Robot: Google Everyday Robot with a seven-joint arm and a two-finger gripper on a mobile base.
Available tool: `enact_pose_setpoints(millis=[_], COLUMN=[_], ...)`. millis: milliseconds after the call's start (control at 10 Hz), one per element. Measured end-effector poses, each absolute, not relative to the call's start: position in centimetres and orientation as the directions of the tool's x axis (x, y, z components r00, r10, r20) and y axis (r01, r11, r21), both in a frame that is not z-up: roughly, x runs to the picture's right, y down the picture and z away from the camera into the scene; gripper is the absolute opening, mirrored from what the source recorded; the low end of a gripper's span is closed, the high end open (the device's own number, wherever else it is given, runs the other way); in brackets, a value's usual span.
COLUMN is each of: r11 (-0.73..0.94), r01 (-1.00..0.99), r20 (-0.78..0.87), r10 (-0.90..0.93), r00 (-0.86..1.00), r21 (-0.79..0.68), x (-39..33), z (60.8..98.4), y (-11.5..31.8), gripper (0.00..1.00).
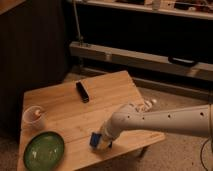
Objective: Wipe the white sponge on the table
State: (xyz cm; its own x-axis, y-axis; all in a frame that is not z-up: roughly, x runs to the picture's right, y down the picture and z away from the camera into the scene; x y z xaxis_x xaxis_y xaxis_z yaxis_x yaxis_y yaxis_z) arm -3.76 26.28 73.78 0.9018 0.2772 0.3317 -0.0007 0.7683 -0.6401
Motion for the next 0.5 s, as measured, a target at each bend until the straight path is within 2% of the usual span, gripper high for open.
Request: enact_pose_setpoints(millis=[100,300,500], r11=[0.759,0.745,0.739], r01=[0.025,0.06,0.09], r20=[0.351,0.377,0.402], r10=[0.271,0.265,0.256], r00=[0.896,0.887,0.879], r21=[-0.65,-0.664,-0.668], x=[-4.7,-6.1,-7.5], z=[73.1,72.9,73.0], y=[27.6,29.3,30.3], gripper=[0.4,0.25,0.21])
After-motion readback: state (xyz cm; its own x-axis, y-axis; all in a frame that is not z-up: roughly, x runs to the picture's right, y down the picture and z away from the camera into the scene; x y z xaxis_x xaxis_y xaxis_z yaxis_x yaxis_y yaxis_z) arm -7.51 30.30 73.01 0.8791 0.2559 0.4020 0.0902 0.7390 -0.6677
